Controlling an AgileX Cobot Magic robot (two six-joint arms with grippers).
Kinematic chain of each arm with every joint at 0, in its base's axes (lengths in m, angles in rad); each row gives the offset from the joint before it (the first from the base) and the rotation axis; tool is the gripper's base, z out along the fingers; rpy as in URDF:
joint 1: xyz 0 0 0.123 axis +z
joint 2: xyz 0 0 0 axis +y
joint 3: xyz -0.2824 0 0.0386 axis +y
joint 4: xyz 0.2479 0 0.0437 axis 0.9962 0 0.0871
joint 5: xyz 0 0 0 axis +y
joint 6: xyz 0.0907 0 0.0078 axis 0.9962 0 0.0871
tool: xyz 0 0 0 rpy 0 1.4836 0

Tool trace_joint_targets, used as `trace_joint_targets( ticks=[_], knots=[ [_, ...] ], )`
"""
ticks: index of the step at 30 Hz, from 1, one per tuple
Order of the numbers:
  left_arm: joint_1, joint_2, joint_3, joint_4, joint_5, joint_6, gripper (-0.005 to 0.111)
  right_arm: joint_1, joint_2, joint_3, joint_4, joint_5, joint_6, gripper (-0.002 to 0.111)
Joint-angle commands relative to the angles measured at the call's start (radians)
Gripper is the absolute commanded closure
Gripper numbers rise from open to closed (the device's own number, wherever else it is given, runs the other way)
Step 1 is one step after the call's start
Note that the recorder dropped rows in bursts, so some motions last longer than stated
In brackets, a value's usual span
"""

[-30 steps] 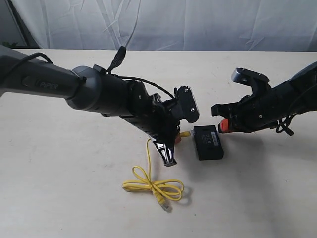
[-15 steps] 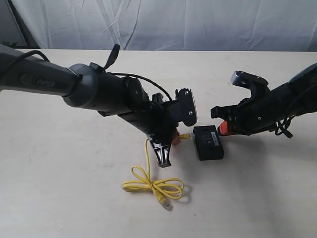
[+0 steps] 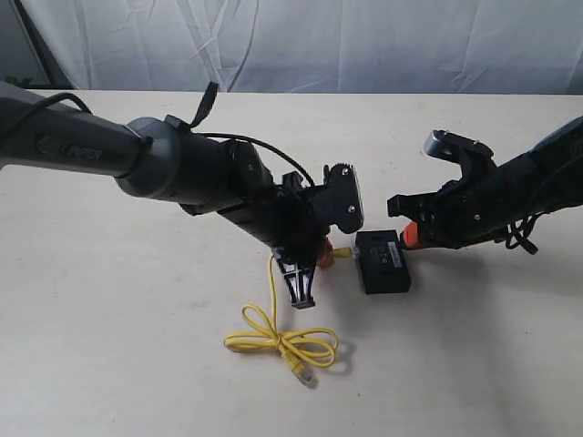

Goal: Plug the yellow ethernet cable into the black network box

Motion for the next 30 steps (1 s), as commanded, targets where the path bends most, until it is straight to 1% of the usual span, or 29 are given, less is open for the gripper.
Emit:
trace_joint_targets(
  ticks=[1, 7, 13, 22, 25, 28, 30],
  knots=[
    [0.001, 0.015, 0.009, -0.042, 0.053, 0.053, 0.107, 0.0, 0.0, -0.001, 0.004, -0.001, -0.009, 0.108],
    [0.001, 0.015, 0.009, -0.133, 0.053, 0.124, 0.107, 0.0, 0.0, -0.001, 0.004, -0.001, -0.009, 0.108],
    [0.001, 0.015, 0.009, -0.187, 0.048, 0.148, 0.107, 0.0, 0.0, -0.001, 0.004, 0.002, -0.009, 0.108],
    [0.001, 0.015, 0.009, -0.195, 0.032, 0.148, 0.107, -0.002, -0.008, -0.001, 0.004, -0.021, -0.005, 0.108],
    [0.001, 0.015, 0.009, -0.195, 0.03, 0.148, 0.107, -0.018, -0.04, -0.001, -0.023, -0.046, 0.043, 0.108],
    [0.001, 0.015, 0.009, -0.195, 0.03, 0.148, 0.107, -0.036, -0.063, -0.001, -0.059, -0.043, 0.053, 0.108],
    [0.001, 0.015, 0.009, -0.195, 0.03, 0.146, 0.107, -0.039, -0.063, -0.001, -0.099, -0.035, 0.094, 0.108]
  ],
)
